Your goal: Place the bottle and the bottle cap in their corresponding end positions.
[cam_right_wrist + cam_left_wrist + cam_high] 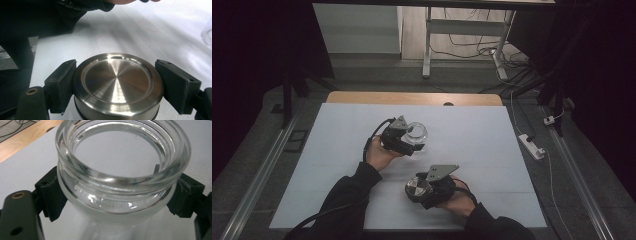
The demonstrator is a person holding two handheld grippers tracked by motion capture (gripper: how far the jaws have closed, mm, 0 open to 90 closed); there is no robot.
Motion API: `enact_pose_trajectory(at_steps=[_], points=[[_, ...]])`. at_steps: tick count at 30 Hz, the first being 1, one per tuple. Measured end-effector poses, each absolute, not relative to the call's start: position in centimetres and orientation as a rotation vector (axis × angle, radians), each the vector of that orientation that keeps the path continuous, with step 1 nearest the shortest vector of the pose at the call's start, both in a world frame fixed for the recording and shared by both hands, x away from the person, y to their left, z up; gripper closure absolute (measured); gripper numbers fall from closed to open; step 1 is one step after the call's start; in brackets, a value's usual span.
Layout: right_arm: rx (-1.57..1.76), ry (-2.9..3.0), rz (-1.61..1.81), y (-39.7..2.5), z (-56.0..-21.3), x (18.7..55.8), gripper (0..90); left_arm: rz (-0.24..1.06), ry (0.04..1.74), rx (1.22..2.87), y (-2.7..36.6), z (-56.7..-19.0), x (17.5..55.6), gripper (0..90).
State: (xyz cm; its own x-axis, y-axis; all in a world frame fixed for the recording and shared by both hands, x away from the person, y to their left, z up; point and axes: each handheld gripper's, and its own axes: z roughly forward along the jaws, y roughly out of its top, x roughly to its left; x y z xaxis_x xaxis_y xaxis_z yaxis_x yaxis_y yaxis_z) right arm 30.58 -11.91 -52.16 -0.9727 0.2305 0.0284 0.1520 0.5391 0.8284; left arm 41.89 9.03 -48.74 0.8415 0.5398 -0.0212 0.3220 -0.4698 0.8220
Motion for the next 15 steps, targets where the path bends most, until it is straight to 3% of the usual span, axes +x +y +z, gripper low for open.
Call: enact_pose_trajectory(at_steps=[15], points=[[0.351, 2.715, 1.347, -11.6, -53.2, 31.3, 19.5, 0.319, 0.657, 2.108, 8.5, -50.1, 43.0, 15.9]])
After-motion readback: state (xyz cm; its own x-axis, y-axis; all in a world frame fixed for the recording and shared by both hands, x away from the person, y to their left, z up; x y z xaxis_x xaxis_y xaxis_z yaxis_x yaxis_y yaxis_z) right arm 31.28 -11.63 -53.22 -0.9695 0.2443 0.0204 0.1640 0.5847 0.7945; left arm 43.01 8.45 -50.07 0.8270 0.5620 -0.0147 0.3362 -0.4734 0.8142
